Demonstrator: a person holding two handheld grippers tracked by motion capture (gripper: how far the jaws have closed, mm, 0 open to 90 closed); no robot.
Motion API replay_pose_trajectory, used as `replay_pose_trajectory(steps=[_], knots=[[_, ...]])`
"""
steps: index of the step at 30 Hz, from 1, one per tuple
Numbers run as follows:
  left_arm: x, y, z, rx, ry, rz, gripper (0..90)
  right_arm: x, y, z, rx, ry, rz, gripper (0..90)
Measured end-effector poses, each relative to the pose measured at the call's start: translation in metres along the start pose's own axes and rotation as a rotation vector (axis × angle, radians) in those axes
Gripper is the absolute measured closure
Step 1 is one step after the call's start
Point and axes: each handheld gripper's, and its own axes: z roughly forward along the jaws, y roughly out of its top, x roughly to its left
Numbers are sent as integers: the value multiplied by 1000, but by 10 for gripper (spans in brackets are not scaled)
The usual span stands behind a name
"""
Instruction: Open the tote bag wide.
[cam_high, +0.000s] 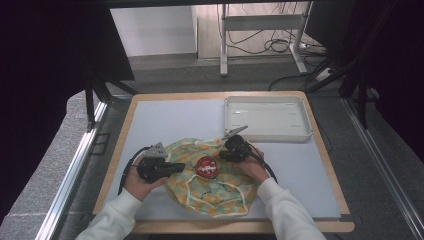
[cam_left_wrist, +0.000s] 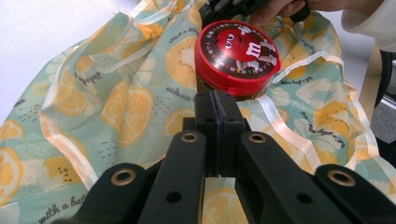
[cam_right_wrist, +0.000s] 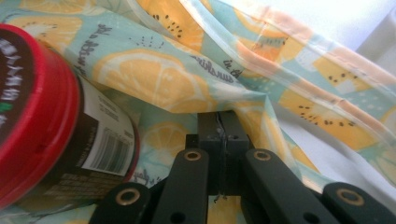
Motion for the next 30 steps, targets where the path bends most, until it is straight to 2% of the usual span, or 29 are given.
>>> replay_pose_trajectory(steps=[11, 14, 17, 23, 25, 30], knots=[[1, 0, -1, -3, 0, -1, 900, 6, 1, -8, -32, -14, -14, 889], [1, -1, -2, -5, 0, -3, 900, 11, 2, -17, -49, -22, -27, 889], [2, -1, -2, -6, 2, -4, 900, 19, -1, -33, -78, -28, -39, 889], [2, -1, -2, -6, 3, -5, 900, 29, -11, -46, -77, -27, -52, 889], [2, -1, -2, -5, 4, -5, 900, 39, -17, -51, -68, -18, -74, 888], [2, -1, -1, -3, 6, -5, 900, 52, -26, -49, -36, 13, -95, 888]])
